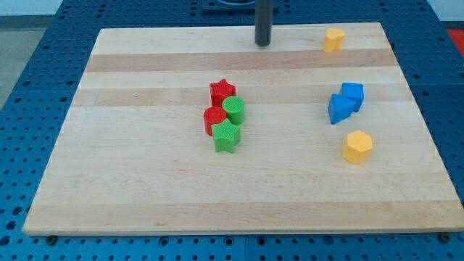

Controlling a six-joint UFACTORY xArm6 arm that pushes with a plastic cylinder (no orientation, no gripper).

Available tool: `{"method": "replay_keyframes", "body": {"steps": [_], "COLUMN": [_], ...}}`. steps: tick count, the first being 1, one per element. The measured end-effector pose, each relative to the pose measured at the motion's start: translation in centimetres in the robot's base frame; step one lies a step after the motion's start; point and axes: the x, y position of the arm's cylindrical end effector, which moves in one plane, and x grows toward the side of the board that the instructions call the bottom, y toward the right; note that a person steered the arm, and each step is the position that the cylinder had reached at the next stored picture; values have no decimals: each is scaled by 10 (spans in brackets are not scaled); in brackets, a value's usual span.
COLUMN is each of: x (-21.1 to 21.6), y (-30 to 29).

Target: Move the yellow heart to the top left of the blue cube

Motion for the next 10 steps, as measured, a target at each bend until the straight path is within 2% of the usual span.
{"method": "replay_keyframes", "body": {"steps": [1,2,4,5,6,7,9,10], "x": [-27,-13,42,7,-24,-12,38,36], "y": [57,84,89,79,105,134,134,134]}}
